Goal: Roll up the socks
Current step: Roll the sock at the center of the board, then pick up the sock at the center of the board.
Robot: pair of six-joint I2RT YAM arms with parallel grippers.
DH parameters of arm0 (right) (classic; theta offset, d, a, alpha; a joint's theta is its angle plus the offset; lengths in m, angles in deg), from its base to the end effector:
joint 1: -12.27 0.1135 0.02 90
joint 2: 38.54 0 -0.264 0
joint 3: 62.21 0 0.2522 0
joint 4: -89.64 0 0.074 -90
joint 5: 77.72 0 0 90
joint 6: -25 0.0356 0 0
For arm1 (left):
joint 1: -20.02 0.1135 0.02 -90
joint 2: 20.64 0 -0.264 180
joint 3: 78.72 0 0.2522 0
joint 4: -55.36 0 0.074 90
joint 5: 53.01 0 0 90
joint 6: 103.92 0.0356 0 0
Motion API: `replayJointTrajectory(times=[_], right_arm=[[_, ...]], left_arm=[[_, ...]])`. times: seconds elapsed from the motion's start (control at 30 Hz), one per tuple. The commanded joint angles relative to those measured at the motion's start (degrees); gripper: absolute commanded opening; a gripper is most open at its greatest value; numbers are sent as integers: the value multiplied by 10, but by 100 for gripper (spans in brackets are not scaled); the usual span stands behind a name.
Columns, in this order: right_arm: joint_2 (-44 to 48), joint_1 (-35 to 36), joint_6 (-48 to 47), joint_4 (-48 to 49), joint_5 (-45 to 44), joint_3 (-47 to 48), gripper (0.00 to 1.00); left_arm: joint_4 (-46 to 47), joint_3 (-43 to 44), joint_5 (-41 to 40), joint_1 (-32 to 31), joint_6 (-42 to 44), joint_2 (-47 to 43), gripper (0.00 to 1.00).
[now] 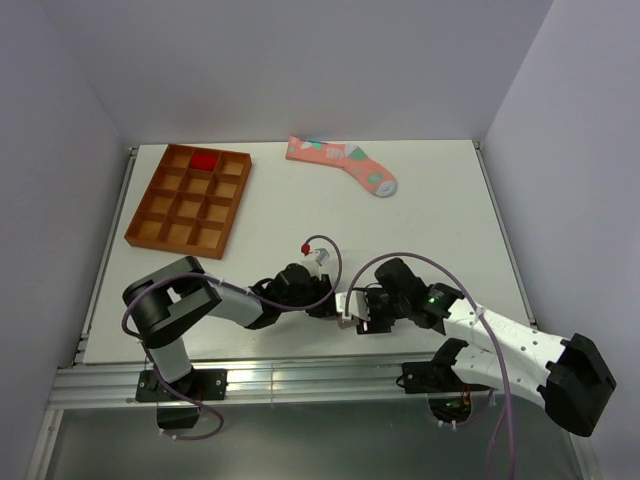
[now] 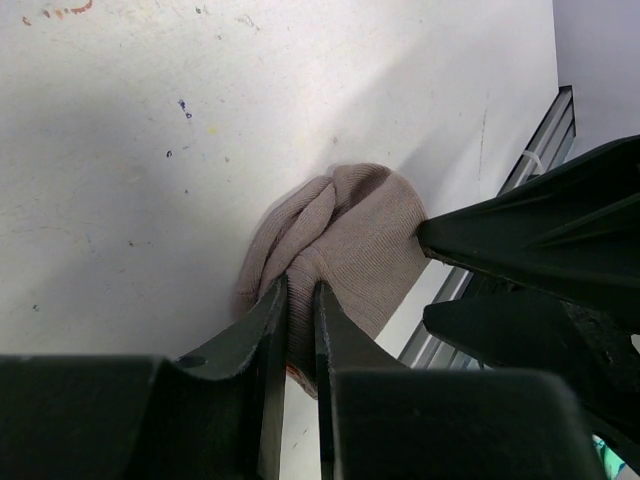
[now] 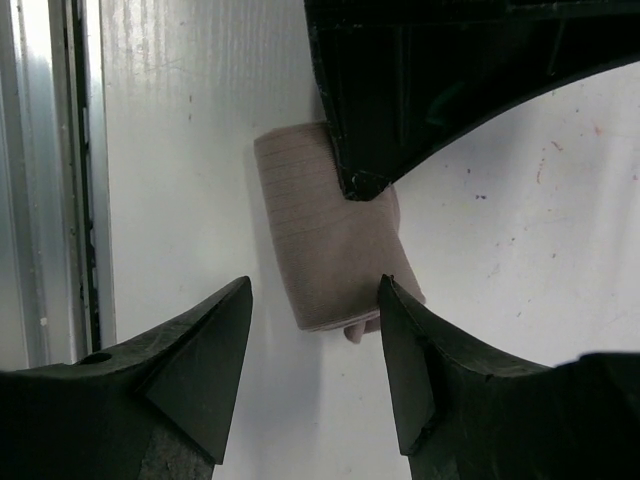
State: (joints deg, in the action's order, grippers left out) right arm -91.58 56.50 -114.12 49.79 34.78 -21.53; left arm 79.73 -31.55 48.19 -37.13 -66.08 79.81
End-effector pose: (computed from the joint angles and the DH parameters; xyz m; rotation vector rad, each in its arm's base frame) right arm 0.1145 0.1305 0.1860 -1.8834 1.5487 0.4479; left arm 0.1645 -0.2676 0.1183 0.2397 2.3573 -1.2728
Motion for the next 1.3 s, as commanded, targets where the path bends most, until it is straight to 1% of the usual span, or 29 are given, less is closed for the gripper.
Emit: replayJointTrajectory(times=[0.0, 0.33, 0.6, 0.77, 0.9, 1.0, 1.03, 1.1, 1.13, 1.17, 1.2, 1.27], right_arm=[[3, 15, 1, 46, -32, -5, 61], [-73, 38, -3, 68, -49, -5, 61], [-131, 43, -7, 75, -64, -1, 61], [-156, 43, -2, 79, -69, -2, 57], [-166, 42, 3, 80, -73, -5, 49], [-168, 43, 9, 78, -76, -2, 47], [-170, 43, 10, 74, -76, 1, 43], [-179, 42, 11, 65, -76, 9, 38], [-182, 42, 13, 62, -77, 10, 31], [-187, 42, 16, 63, -78, 12, 27], [-189, 43, 17, 60, -76, 16, 19], [-200, 42, 27, 58, -74, 21, 12]], left_arm=[[-80, -12, 7, -1, 14, 33, 0], [-79, -6, 22, 5, 15, 41, 0], [-51, -19, 63, 33, -5, 41, 0], [-60, -4, 84, 42, -6, 52, 0], [-50, -1, 99, 47, -20, 60, 0], [-33, -4, 121, 55, -43, 63, 0], [-34, -3, 125, 59, -47, 63, 0], [-39, 0, 130, 63, -55, 57, 0], [-59, 8, 128, 63, -56, 56, 0], [-70, 12, 125, 63, -57, 54, 0], [-82, 17, 122, 63, -58, 53, 0], [-110, 31, 117, 63, -61, 48, 2]])
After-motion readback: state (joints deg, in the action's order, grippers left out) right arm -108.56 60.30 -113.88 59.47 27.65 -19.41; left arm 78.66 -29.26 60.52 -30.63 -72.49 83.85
